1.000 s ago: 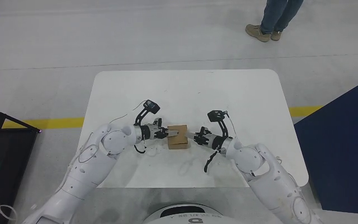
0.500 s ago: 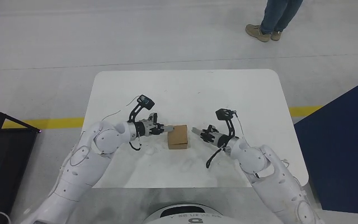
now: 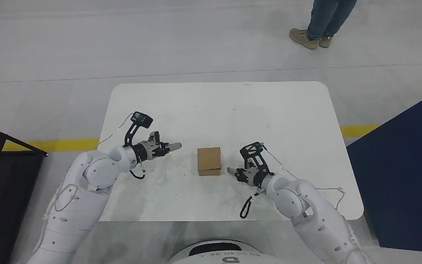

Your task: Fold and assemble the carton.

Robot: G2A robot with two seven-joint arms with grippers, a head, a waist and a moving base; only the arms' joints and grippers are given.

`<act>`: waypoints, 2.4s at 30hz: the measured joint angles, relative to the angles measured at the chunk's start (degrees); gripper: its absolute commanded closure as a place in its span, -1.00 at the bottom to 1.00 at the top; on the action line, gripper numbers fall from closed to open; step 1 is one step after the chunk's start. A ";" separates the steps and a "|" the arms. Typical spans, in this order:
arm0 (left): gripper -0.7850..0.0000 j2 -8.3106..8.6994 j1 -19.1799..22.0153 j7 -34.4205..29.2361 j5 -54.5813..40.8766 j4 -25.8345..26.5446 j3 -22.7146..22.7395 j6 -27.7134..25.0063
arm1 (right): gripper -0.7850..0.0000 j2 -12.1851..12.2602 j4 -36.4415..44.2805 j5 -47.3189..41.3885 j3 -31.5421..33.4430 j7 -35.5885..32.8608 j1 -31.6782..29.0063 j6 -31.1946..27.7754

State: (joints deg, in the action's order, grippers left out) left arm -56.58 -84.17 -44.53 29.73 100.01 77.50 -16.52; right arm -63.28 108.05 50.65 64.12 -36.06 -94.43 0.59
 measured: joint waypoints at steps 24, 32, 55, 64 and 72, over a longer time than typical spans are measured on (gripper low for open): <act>-1.00 1.64 -9.85 -4.03 5.78 6.15 6.10 2.48 | -0.47 -4.96 -7.43 -4.59 -16.59 6.73 12.21 1.69; -1.00 1.11 -6.30 -8.03 6.29 5.73 -1.30 0.39 | -0.50 -3.61 -4.23 -10.16 -10.60 2.55 9.38 -1.96; -1.00 -3.28 14.65 -1.09 19.28 -9.36 -18.92 10.08 | -0.51 -0.68 3.26 -12.48 0.64 2.36 -1.07 -6.70; -1.00 -7.07 26.43 -0.34 18.67 -19.04 -28.26 6.41 | -0.48 -0.15 3.65 -14.30 3.06 3.27 -3.60 -7.58; -1.00 -11.00 33.58 2.47 15.01 -25.61 -35.26 4.12 | -0.51 0.34 4.43 -18.22 6.36 4.64 -6.47 -8.40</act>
State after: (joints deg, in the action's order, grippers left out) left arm -67.57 -50.59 -42.07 44.74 74.40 42.24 -12.39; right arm -62.93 112.48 32.43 70.48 -31.43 -100.90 -7.81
